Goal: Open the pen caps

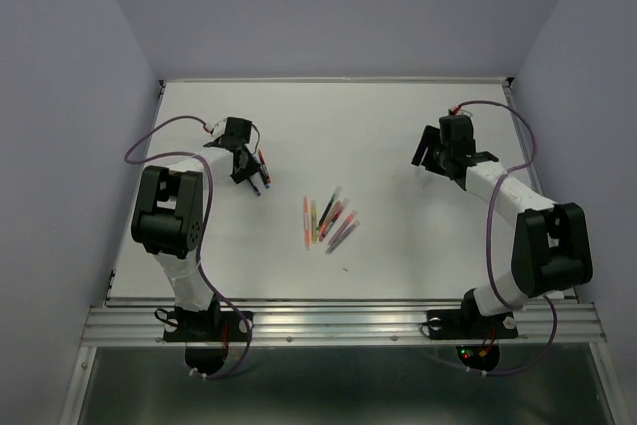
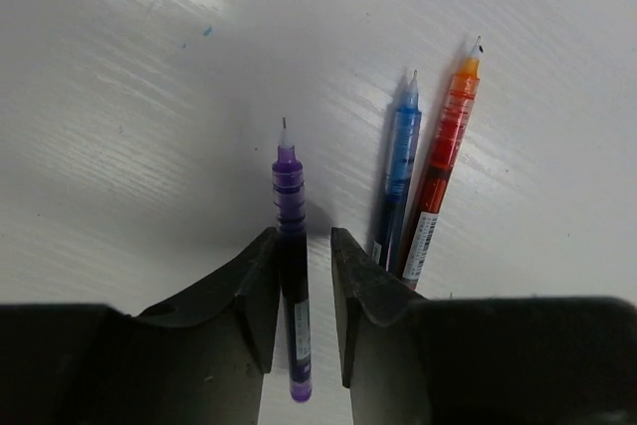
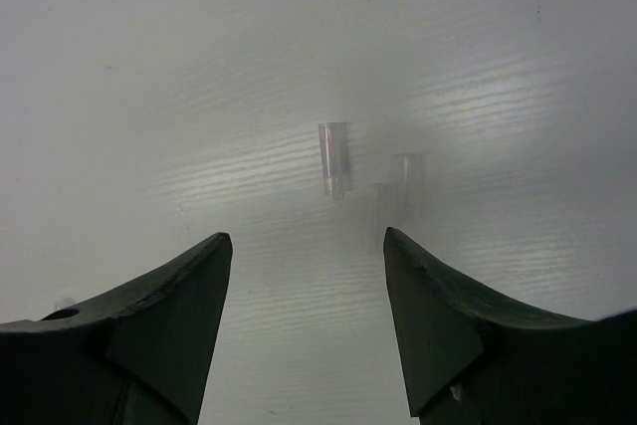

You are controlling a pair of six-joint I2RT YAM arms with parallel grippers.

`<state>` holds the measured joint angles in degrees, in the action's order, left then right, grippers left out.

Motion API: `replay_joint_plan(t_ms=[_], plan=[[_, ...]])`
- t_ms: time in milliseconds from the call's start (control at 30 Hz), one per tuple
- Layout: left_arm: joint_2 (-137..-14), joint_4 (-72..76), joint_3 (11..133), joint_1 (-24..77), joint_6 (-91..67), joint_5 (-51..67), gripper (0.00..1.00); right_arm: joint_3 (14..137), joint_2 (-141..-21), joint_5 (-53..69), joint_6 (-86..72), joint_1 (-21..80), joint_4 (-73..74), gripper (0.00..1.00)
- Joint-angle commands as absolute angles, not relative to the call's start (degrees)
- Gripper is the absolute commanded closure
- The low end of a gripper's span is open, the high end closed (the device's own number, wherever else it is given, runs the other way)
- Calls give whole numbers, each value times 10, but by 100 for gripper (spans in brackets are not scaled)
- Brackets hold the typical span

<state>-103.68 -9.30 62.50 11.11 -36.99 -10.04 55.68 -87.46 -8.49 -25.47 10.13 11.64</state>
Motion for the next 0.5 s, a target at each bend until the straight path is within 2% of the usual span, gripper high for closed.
replay_joint_plan(t_ms=[0,67,100,267,333,367,400,433,467], plan=[[-1013,-111,638,107,-366,-116,57,562,-836,-75,-253,101,117,30],[-995,-112,634,107,-366,-112,48,559,-825,-72,-253,101,117,28],[-990,-113,634,107,-363,-112,38,559,-822,-70,-253,101,118,26],[-966,-138,642,108,-354,-104,36,555,-798,-61,-252,101,121,22],[-941,-135,625,112,-351,-88,34,551,-789,-57,-251,101,123,3],[-930,-134,616,114,-346,-81,31,549,-784,-55,-251,101,124,0],[-921,-135,601,119,-340,-66,21,545,-774,-56,-253,101,124,0],[-900,-138,595,131,-338,-61,15,542,-769,-59,-256,101,124,0],[-889,-139,577,141,-338,-54,2,540,-764,-59,-257,101,123,0]])
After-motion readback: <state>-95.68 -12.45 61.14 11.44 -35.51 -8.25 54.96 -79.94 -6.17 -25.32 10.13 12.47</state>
